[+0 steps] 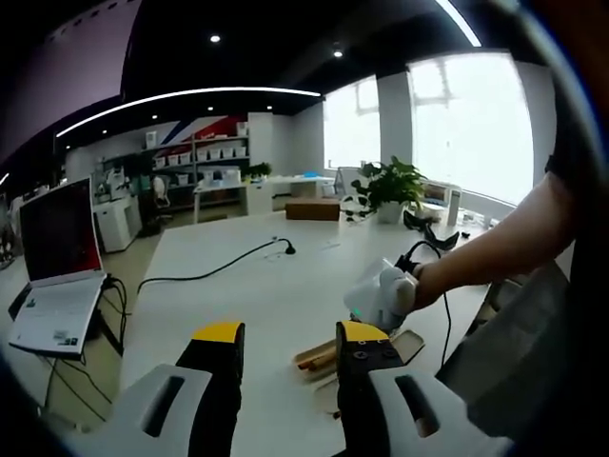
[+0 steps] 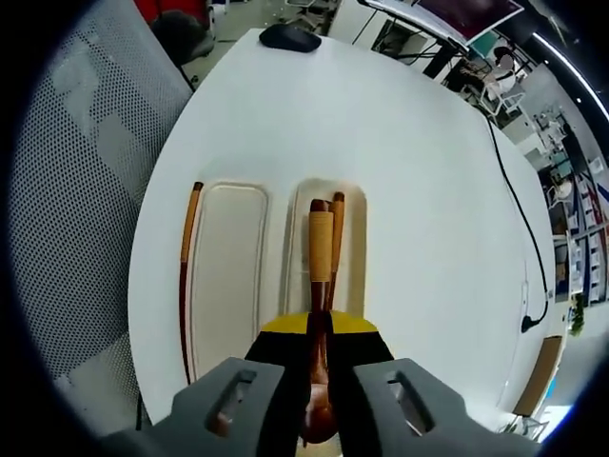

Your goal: Arrange the utensils inside the cutlery case until each visible utensil rests in its matching compartment.

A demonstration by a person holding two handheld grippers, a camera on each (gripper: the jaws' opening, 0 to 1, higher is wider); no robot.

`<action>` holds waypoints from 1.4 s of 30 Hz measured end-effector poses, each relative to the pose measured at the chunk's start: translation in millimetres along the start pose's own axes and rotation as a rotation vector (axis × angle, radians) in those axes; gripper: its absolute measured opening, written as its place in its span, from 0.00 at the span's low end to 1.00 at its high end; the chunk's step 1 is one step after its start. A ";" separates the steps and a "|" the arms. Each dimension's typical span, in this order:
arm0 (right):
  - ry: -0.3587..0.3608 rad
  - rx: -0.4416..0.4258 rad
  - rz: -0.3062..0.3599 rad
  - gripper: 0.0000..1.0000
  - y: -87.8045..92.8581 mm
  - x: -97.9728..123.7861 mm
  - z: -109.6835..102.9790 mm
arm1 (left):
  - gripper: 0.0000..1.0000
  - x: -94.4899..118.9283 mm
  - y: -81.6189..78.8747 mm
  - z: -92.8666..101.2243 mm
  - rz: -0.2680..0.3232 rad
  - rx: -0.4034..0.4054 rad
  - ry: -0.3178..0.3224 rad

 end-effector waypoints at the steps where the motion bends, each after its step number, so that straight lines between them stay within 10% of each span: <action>1: -0.002 0.003 -0.001 0.01 -0.3 -0.7 0.1 | 0.39 0.0 0.1 0.1 -0.001 0.000 0.000; 42: 0.013 0.044 0.042 0.04 -1.0 -9.4 3.6 | 0.39 -0.3 0.5 -1.6 -0.005 0.010 -0.004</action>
Point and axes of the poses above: the point that each gripper's makers call its tool centre point, and the gripper's own axes: x roughly backward along the fingers, z roughly to its right, y roughly out of its underside, the point moved 9 cm from there along x, roughly backward along the fingers, and after that the axes turned 5 degrees about -z, right-handed, at the moved point
